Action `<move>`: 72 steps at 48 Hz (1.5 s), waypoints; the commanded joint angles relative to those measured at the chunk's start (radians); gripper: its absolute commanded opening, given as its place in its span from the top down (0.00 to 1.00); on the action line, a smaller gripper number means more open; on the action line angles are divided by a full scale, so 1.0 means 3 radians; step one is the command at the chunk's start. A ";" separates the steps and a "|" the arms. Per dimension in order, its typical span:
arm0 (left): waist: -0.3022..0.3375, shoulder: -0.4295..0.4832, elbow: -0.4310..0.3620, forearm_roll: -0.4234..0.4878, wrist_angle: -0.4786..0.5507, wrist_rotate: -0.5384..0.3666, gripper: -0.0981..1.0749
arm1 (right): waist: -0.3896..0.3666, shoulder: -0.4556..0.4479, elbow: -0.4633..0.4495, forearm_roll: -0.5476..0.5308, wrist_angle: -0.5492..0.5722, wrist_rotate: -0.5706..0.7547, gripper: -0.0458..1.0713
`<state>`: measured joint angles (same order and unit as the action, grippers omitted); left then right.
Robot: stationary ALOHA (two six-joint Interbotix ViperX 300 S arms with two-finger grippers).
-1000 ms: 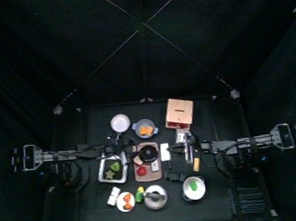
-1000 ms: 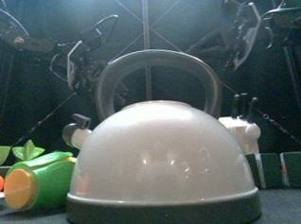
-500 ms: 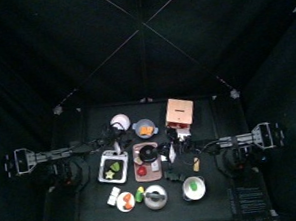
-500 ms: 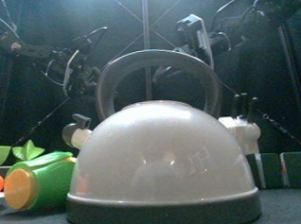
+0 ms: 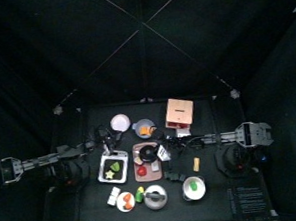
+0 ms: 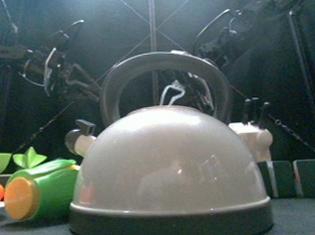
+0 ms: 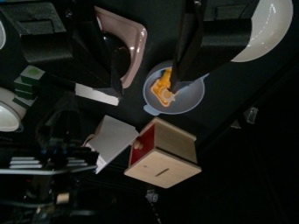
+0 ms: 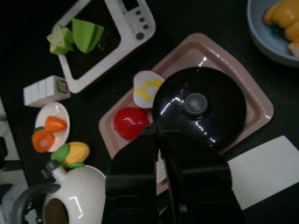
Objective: Grab pot lid
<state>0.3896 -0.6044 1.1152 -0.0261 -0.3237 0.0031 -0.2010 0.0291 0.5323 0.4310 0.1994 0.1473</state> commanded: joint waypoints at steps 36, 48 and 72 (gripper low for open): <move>0.0005 0.0015 0.0087 -0.0061 -0.0128 -0.0005 0.20 | -0.0077 0.0624 -0.0752 -0.0961 0.0511 0.0005 0.24; 0.0010 0.0015 0.0097 -0.0056 -0.0128 -0.0005 0.20 | -0.0077 0.0690 -0.0787 -0.1084 0.0639 0.0020 0.24; 0.0015 0.0015 0.0097 -0.0056 -0.0128 0.0000 0.20 | -0.0092 0.0762 -0.0798 -0.1350 0.0701 0.0225 0.25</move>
<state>0.3912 -0.5983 1.1566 -0.0414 -0.3513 0.0015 -0.2209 0.2761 0.3206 0.0291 0.4111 0.2132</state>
